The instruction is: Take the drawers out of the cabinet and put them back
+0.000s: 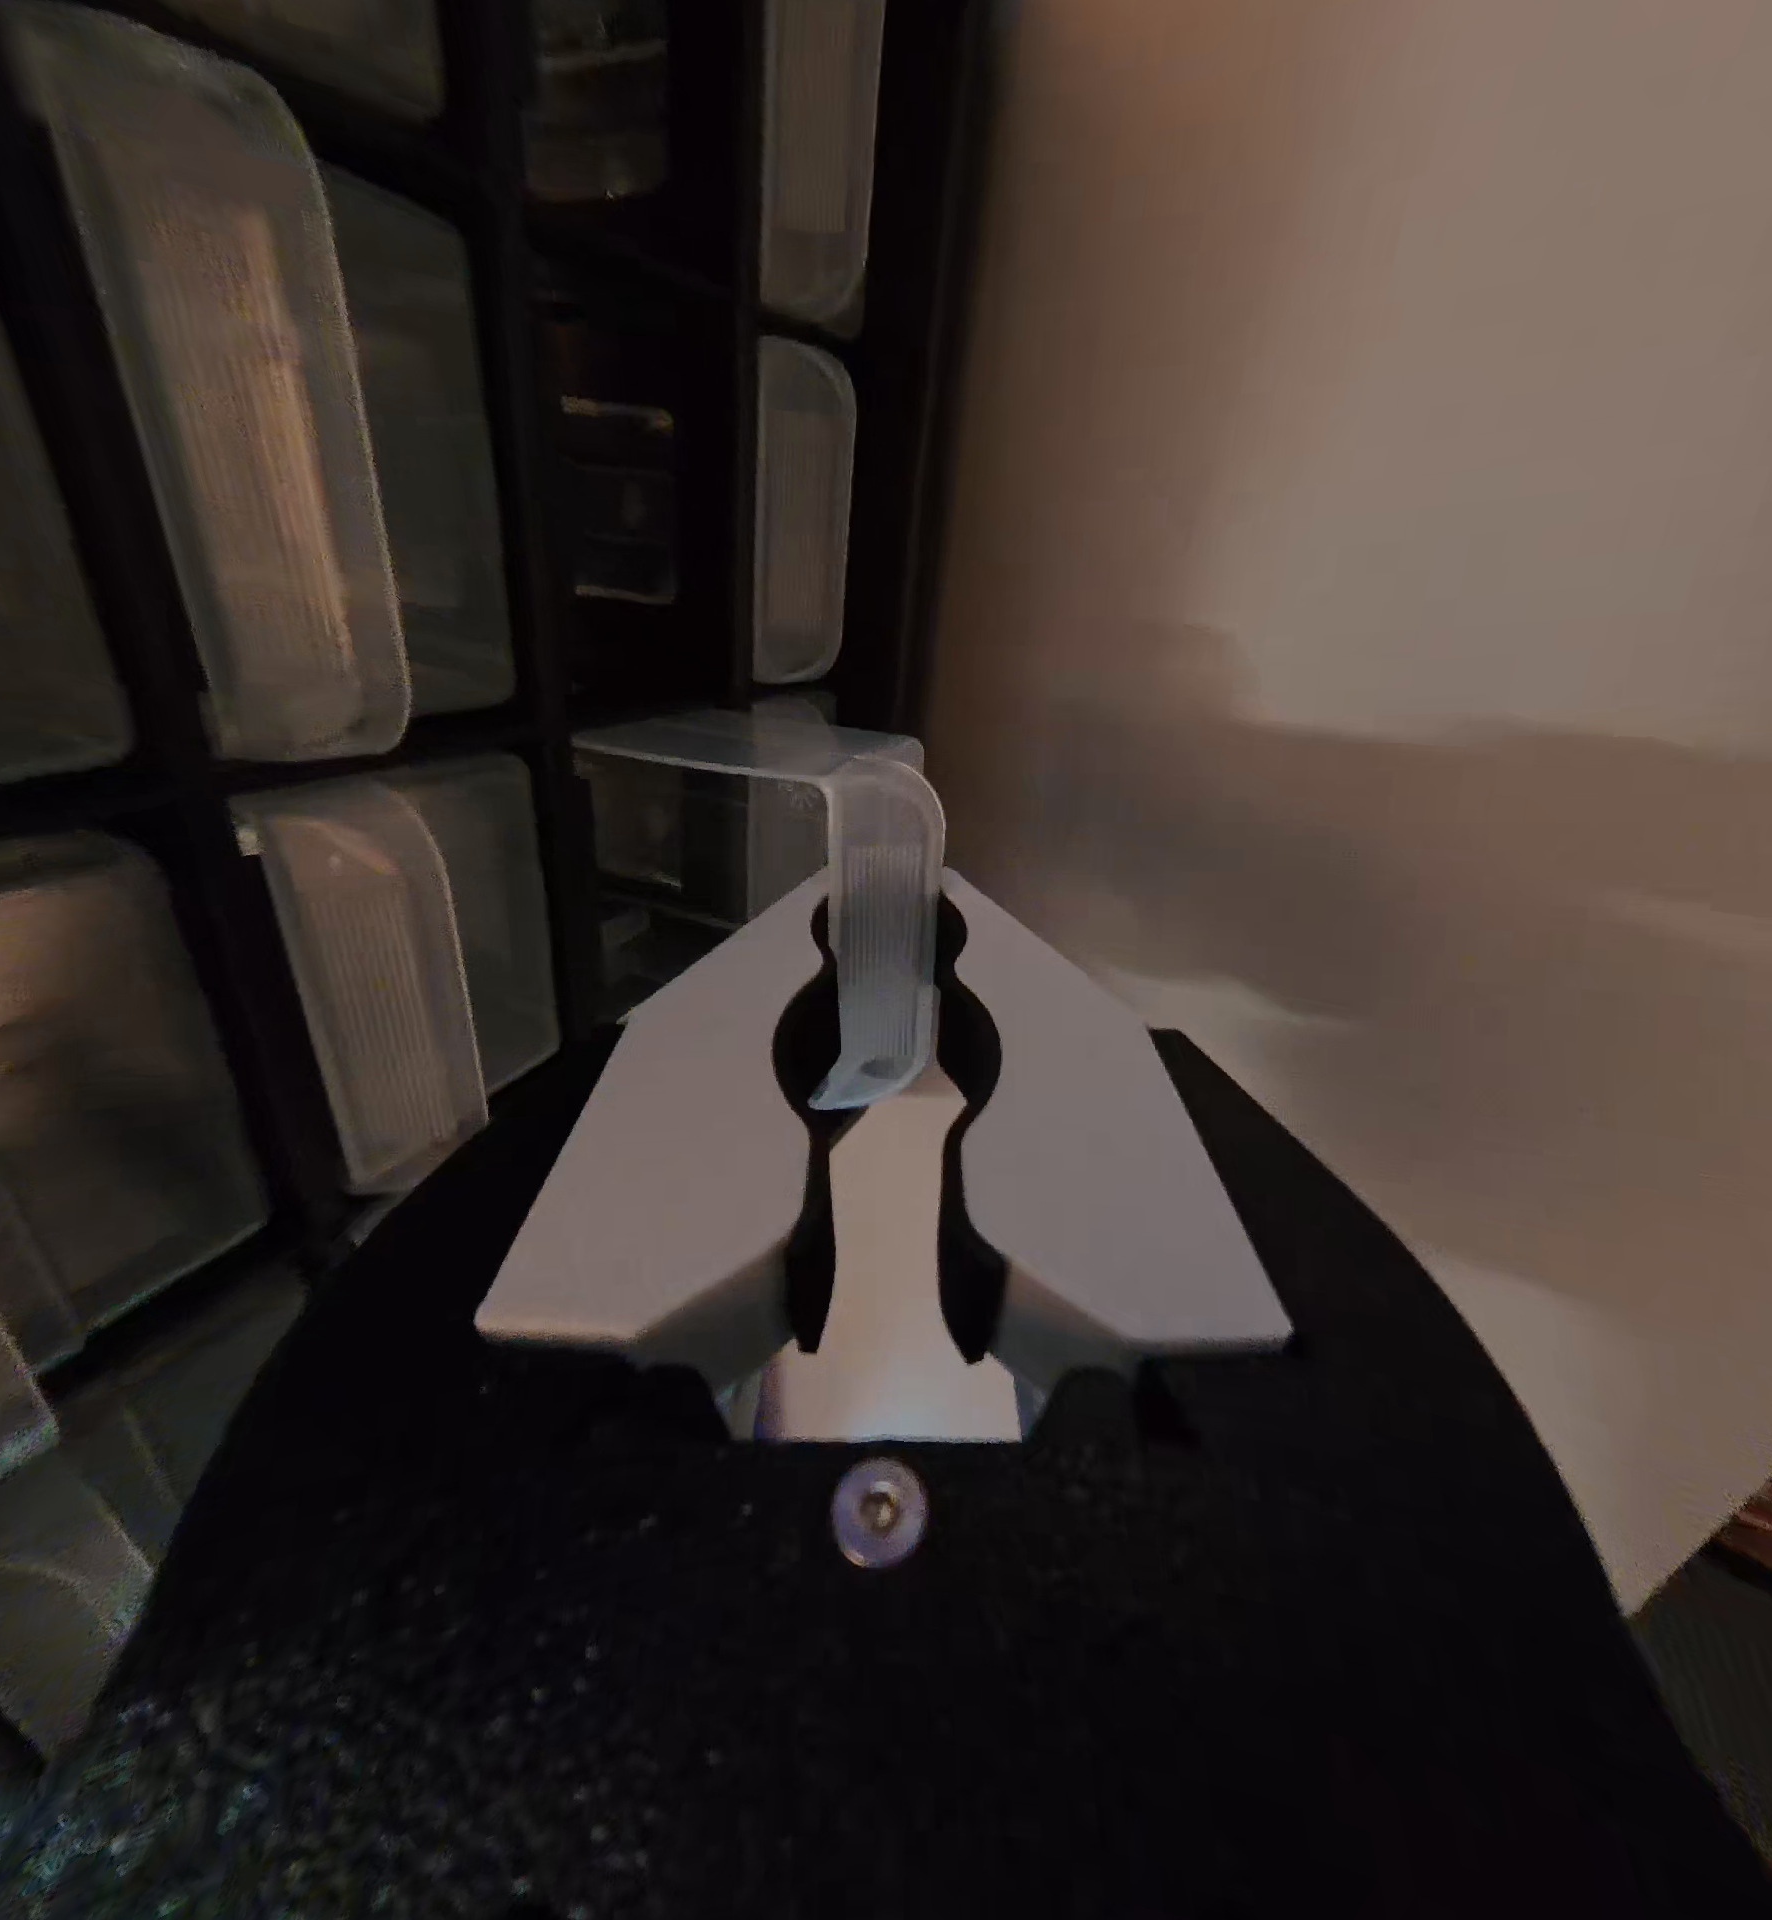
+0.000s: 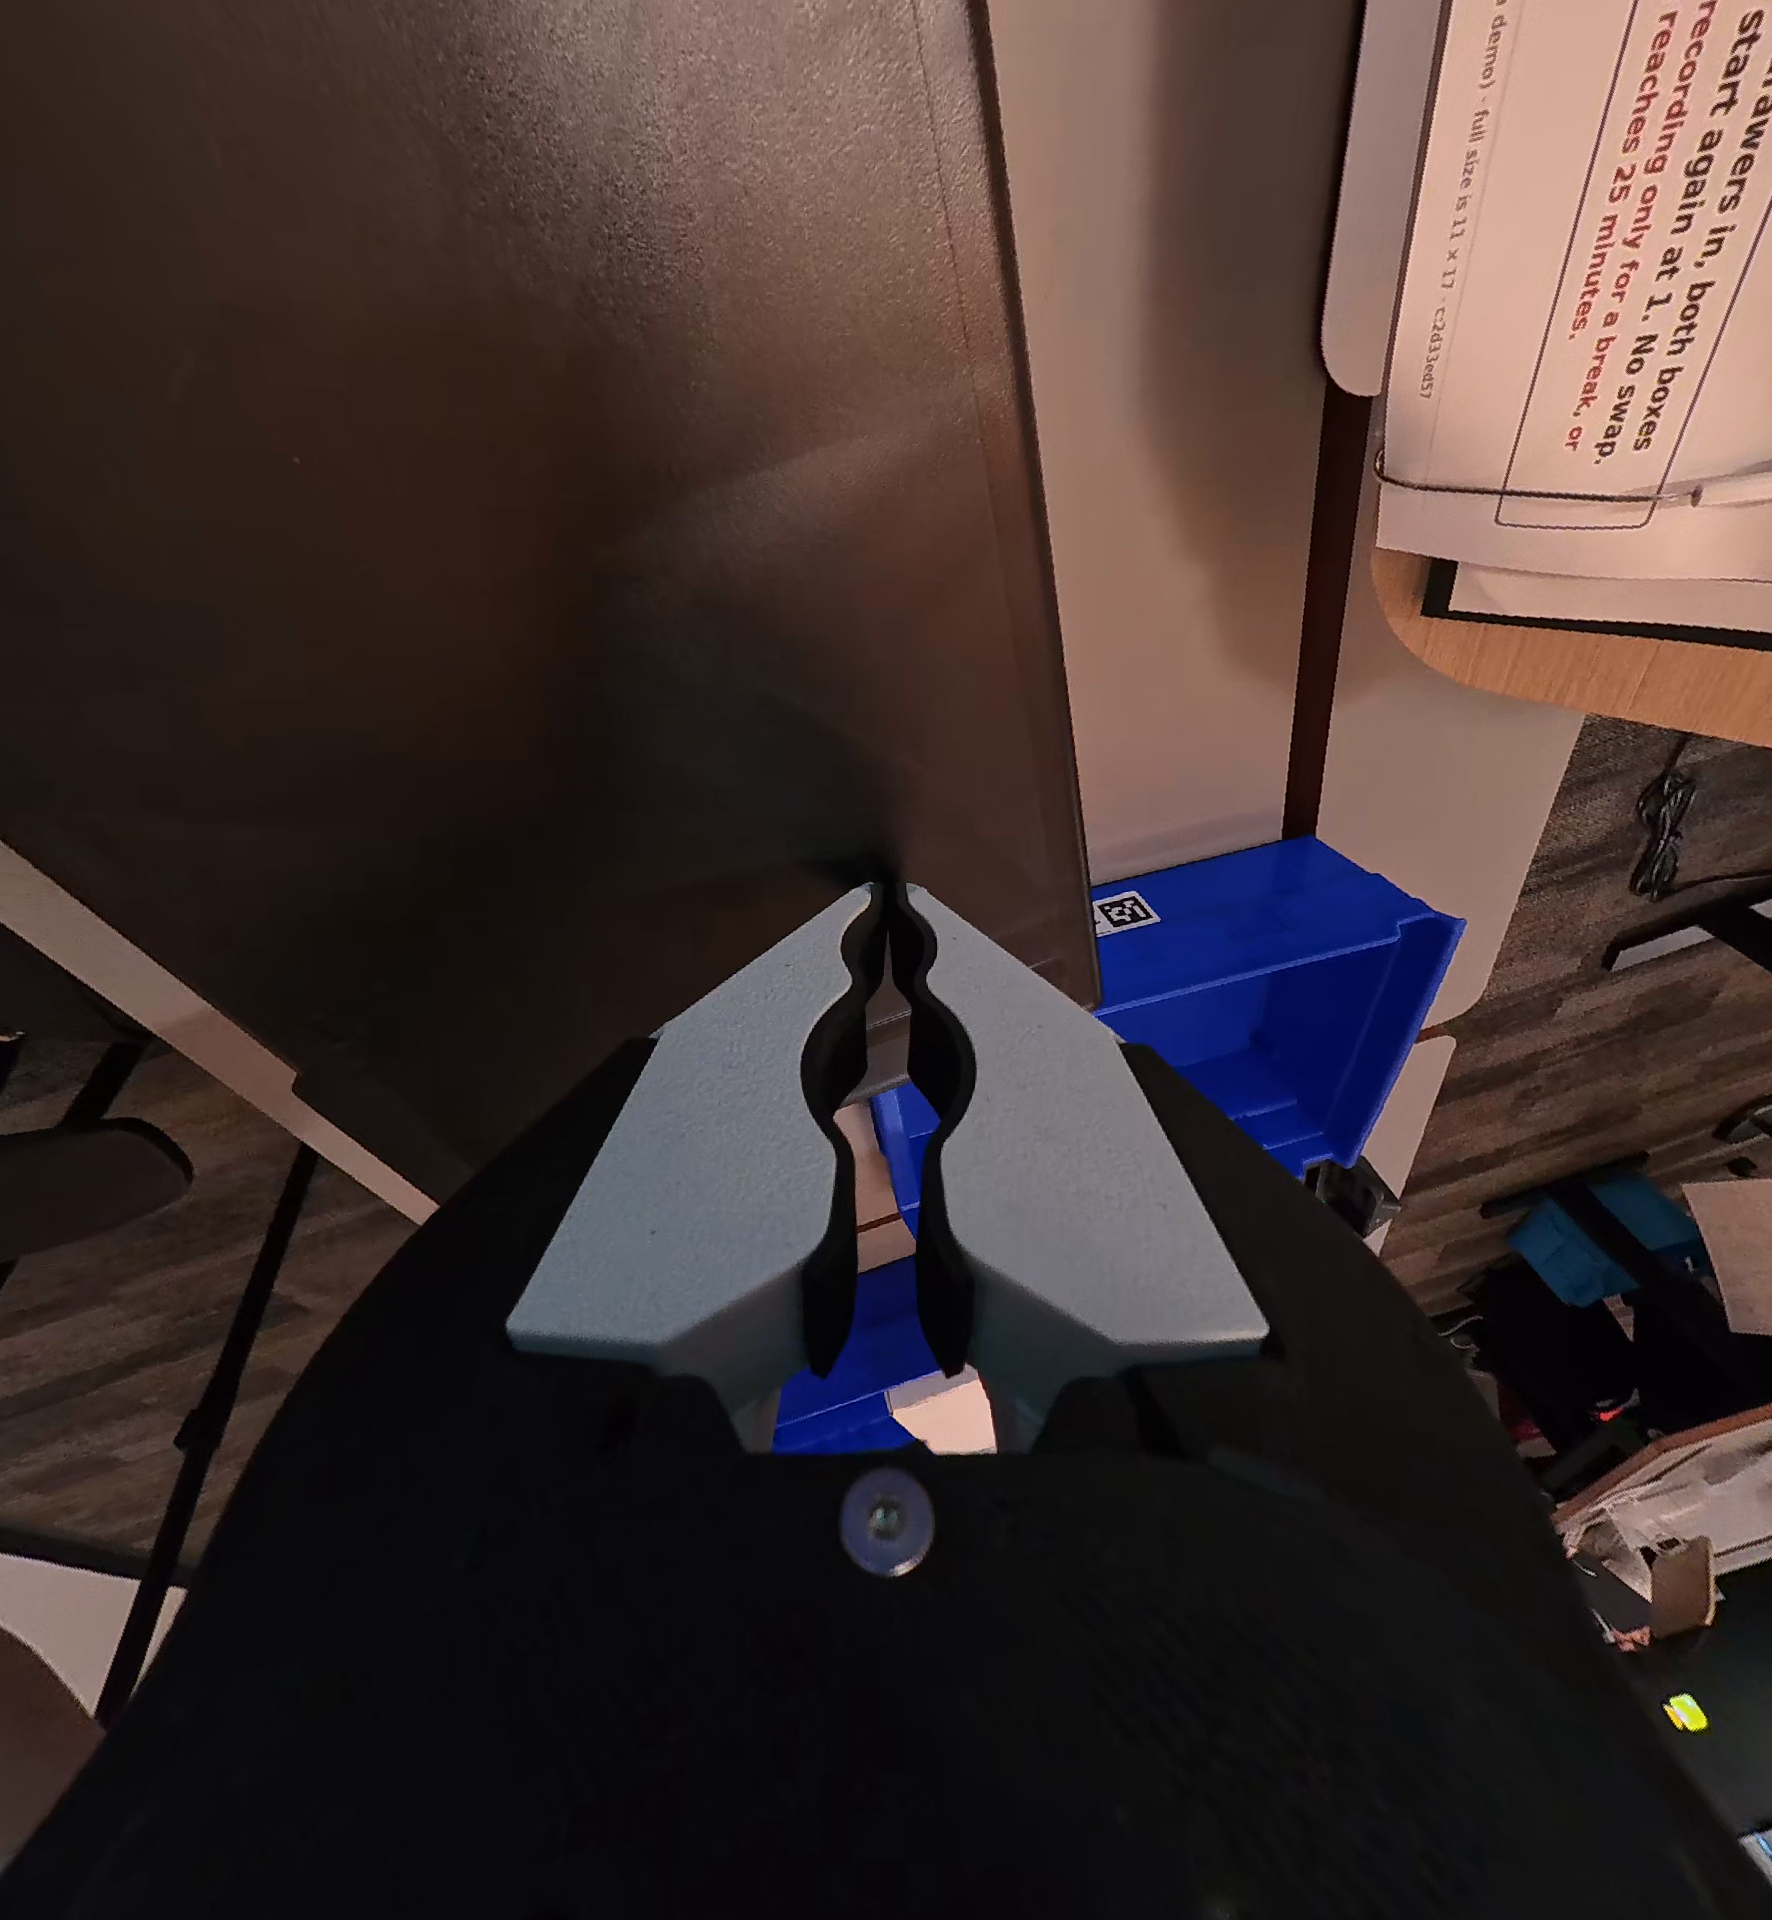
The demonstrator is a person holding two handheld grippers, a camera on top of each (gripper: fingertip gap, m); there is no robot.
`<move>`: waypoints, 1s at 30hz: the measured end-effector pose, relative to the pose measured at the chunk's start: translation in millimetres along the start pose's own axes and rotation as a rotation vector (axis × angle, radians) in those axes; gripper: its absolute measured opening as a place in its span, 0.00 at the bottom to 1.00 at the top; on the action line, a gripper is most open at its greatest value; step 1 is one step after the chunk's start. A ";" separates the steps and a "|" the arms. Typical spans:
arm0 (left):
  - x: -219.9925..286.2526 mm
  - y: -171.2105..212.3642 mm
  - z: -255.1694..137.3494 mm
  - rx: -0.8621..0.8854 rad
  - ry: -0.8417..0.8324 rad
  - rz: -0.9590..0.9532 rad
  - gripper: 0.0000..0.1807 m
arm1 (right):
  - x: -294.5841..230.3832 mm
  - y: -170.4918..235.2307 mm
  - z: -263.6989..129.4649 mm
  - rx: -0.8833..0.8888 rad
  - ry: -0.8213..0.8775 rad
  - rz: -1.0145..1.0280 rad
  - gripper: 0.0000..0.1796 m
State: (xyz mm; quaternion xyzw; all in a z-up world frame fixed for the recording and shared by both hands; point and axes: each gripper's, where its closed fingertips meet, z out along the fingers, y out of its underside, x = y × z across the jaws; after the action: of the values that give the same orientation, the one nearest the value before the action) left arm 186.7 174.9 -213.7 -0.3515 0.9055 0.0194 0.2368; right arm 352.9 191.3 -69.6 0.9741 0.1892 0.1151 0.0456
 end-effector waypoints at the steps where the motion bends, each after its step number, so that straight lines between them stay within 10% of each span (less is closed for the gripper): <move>1: -0.8 -1.0 -0.1 0.023 -0.012 -0.004 0.06 | 0.0 0.1 0.1 0.000 0.001 0.000 0.00; 11: -7.3 -12.8 -54.6 0.511 -0.343 -0.352 0.33 | 0.2 0.0 0.0 -0.008 0.017 -0.021 0.00; 15: 12.3 -11.1 -68.5 0.743 -0.512 -0.498 0.03 | 0.3 -0.1 0.0 -0.008 0.020 -0.023 0.00; 22: 11.2 -4.3 -33.0 0.479 -0.915 -0.121 0.00 | 0.4 0.0 0.0 -0.008 0.037 -0.017 0.00; 30: -8.6 -6.8 -16.5 0.369 -1.007 0.025 0.00 | 0.4 -0.2 0.0 0.013 0.018 -0.007 0.00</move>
State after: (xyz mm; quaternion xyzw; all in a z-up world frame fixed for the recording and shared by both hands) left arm 189.8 171.8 -194.3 -0.2405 0.6724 0.0289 0.6994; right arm 353.2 191.6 -69.5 0.9726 0.1939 0.1227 0.0380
